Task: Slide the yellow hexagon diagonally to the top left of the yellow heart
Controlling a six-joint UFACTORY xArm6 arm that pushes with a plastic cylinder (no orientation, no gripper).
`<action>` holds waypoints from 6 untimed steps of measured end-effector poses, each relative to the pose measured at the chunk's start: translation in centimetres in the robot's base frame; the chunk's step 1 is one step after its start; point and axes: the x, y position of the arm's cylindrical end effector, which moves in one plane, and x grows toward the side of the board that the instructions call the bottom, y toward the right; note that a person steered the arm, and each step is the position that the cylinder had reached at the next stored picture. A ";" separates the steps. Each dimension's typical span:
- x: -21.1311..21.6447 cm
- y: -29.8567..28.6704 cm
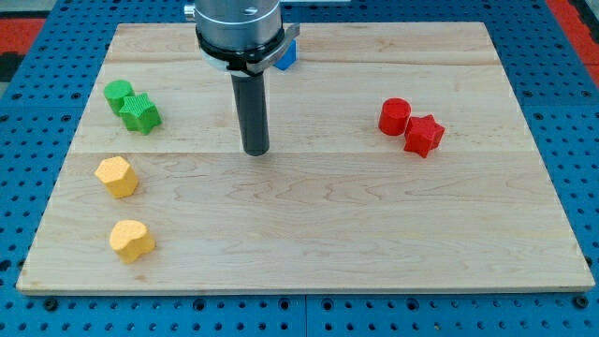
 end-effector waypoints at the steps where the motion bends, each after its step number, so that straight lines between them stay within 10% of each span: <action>1: 1.6 -6.3; 6: 1.7 -15.6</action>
